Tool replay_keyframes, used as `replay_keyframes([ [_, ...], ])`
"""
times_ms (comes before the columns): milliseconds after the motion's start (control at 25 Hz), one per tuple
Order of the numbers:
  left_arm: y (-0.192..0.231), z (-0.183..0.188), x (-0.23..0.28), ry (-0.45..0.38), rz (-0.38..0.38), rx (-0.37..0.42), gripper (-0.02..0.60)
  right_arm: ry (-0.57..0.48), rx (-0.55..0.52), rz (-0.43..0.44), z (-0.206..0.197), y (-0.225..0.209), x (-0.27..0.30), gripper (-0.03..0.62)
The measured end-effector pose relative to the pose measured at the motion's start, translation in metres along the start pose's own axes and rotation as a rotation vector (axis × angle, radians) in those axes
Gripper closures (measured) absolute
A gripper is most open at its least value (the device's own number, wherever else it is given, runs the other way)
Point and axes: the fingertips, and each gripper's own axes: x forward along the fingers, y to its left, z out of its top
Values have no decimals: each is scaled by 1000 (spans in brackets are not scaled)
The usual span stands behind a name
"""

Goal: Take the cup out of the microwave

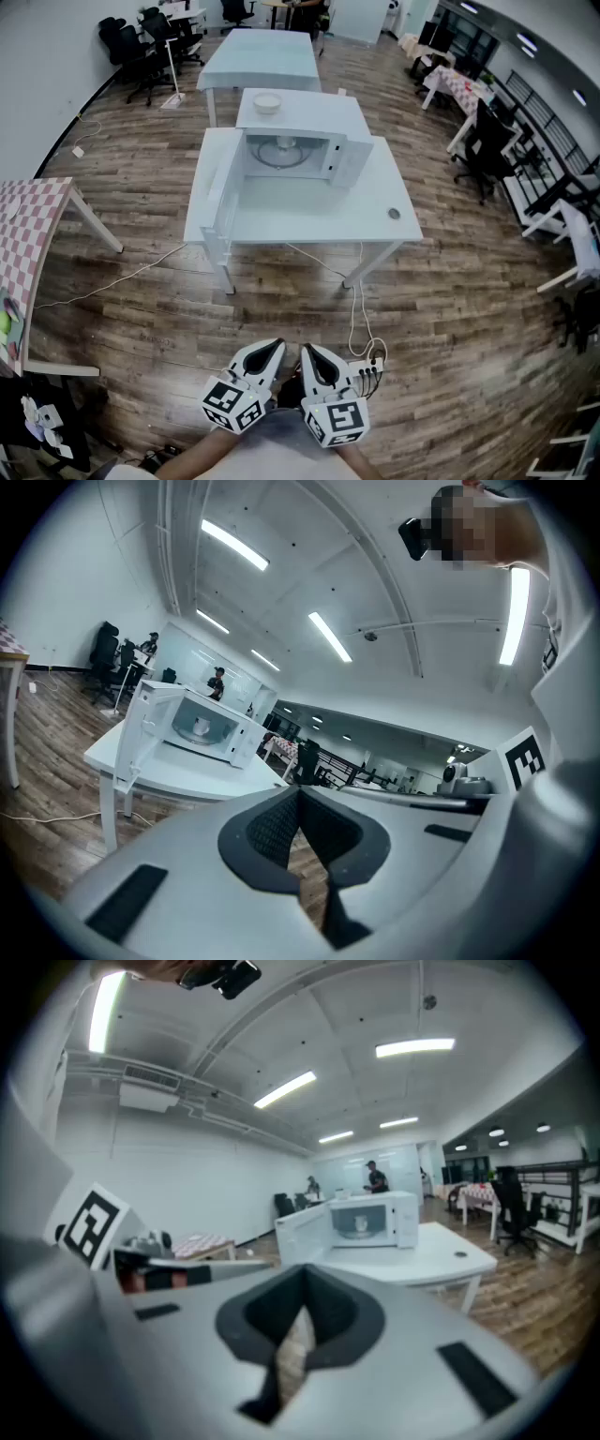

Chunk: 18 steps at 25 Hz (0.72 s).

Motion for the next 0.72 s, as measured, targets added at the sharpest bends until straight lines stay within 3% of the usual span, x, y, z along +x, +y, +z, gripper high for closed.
replay_keyframes([
  [520, 6, 13, 47, -15, 26, -13, 572, -5, -15, 46, 16, -44, 26, 572],
  [720, 5, 21, 70, -28, 45, 0, 572, -4, 39, 82, 24, -69, 34, 572],
])
